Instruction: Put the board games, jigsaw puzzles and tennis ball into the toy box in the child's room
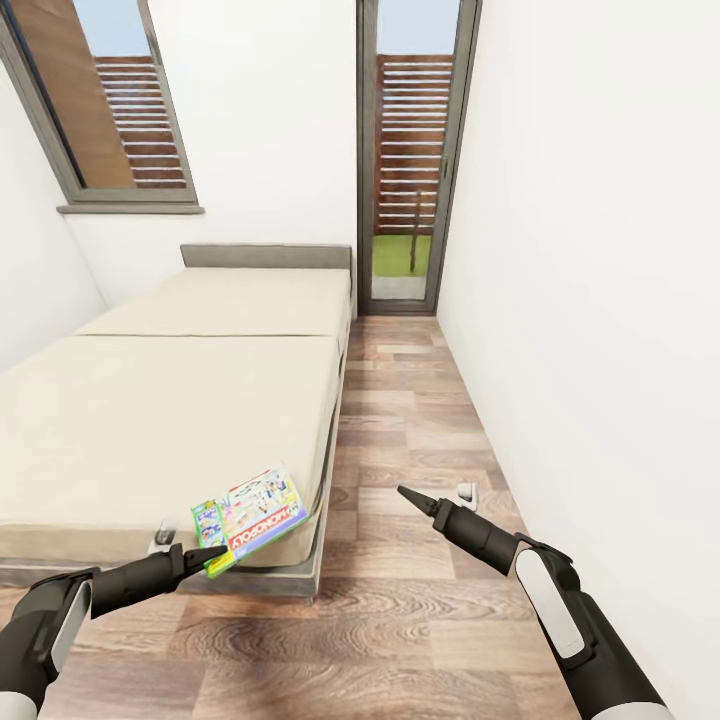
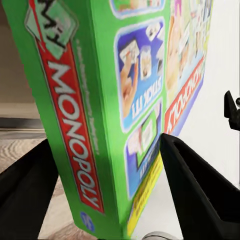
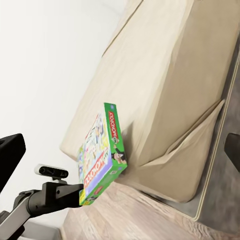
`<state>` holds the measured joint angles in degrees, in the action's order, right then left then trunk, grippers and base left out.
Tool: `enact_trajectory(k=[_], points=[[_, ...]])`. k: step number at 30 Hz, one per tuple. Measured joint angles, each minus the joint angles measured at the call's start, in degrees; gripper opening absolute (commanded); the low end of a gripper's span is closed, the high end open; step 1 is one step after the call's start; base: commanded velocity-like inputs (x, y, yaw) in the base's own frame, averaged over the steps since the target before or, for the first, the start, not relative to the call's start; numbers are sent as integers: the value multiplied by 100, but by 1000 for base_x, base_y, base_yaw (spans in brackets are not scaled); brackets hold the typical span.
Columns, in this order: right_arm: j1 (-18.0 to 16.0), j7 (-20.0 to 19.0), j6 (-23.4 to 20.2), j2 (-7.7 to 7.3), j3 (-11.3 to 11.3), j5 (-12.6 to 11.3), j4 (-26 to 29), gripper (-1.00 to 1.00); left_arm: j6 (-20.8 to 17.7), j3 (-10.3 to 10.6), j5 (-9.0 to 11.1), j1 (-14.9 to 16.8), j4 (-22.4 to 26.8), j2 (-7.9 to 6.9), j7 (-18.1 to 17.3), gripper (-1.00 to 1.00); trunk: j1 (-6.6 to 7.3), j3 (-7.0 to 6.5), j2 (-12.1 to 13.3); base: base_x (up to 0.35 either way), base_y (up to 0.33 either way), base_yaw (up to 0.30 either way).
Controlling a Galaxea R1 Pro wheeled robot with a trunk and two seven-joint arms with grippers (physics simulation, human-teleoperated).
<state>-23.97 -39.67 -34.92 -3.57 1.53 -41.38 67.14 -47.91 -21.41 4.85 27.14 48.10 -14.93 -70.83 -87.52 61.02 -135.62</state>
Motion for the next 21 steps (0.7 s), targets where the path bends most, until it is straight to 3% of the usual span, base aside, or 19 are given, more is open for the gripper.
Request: enact_trajectory(k=[14,18,21], points=[[0,0,0,0,0,1,0,100,-6,-1,-31,0,-1,-21,-48,-100,307,-251,562,0,0,0],[0,0,0,0,0,1,0,100,-68,-1,-16,4,47,-43,-442,-100,395,-323,722,0,0,0],[2,0,0,0,0,1,0,100,-137,-4,-24,8,62,-165,-800,-100,461,-377,842,0,0,0]])
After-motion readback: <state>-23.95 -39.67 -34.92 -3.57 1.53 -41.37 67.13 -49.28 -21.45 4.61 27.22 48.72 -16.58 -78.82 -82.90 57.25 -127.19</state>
